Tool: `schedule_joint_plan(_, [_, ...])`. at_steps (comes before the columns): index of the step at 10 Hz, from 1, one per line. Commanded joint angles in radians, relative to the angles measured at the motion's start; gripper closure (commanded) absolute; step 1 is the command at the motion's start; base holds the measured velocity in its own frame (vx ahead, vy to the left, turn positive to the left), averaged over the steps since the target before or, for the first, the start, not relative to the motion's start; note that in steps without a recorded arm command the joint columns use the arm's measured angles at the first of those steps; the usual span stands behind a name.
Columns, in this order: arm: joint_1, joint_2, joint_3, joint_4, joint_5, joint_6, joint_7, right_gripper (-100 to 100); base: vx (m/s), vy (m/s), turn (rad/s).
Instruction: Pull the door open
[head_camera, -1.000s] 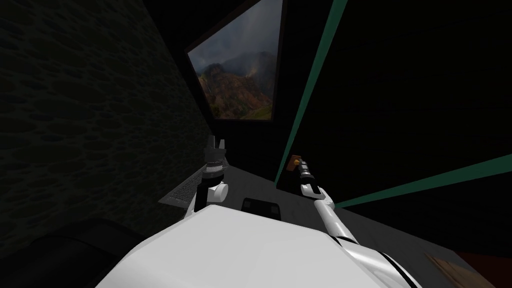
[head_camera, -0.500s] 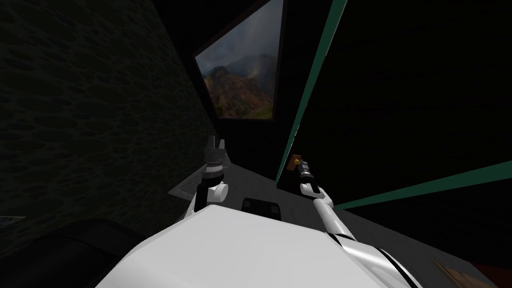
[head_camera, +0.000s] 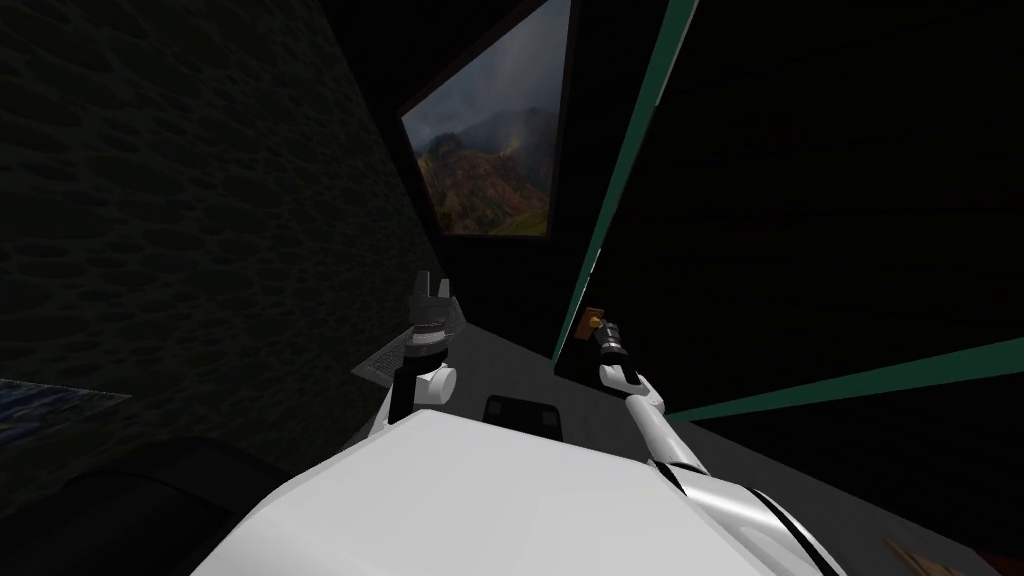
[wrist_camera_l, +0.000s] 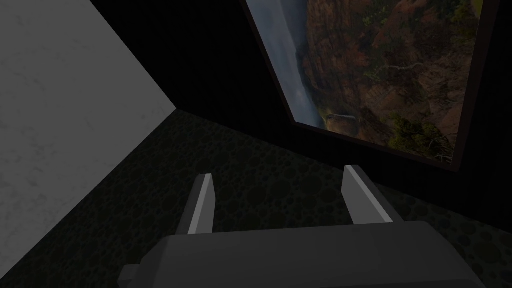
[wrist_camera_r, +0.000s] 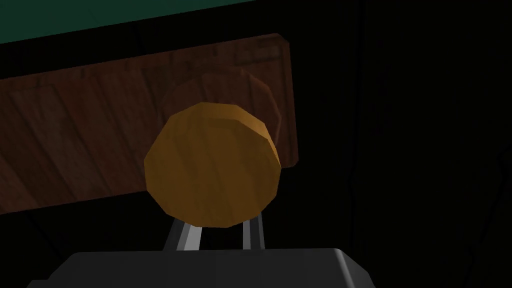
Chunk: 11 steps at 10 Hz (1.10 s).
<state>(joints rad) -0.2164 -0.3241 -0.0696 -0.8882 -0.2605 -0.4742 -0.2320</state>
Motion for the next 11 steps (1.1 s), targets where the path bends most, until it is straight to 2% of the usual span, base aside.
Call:
schedule_joint_plan(1, [-0.009,0.011,0.013,-0.001,-0.014,-0.01,-0.035,100,-0.071,-0.04,0.079])
schedule_joint_plan(2, [-0.016,0.011,0.016,0.007,-0.042,-0.011,-0.071,100,-0.068,-0.035,0.098])
schedule_joint_plan(3, [-0.016,0.011,0.016,0.007,-0.042,-0.011,-0.077,100,-0.057,-0.026,0.062])
schedule_joint_plan(5, [-0.03,0.01,0.023,0.025,-0.097,-0.013,-0.142,100,-0.088,-0.033,0.099])
schedule_joint_plan(6, [-0.03,0.01,0.023,0.025,-0.097,-0.013,-0.159,100,-0.071,-0.039,0.088])
schedule_joint_plan(8, [-0.044,0.01,0.03,0.041,-0.151,-0.014,-0.224,100,-0.069,-0.033,0.117])
schedule_joint_plan(9, [-0.044,0.01,0.03,0.041,-0.151,-0.014,-0.242,100,-0.069,-0.029,0.055])
schedule_joint_plan(11, [-0.057,0.01,0.036,0.057,-0.203,-0.016,-0.31,100,-0.076,-0.03,0.109])
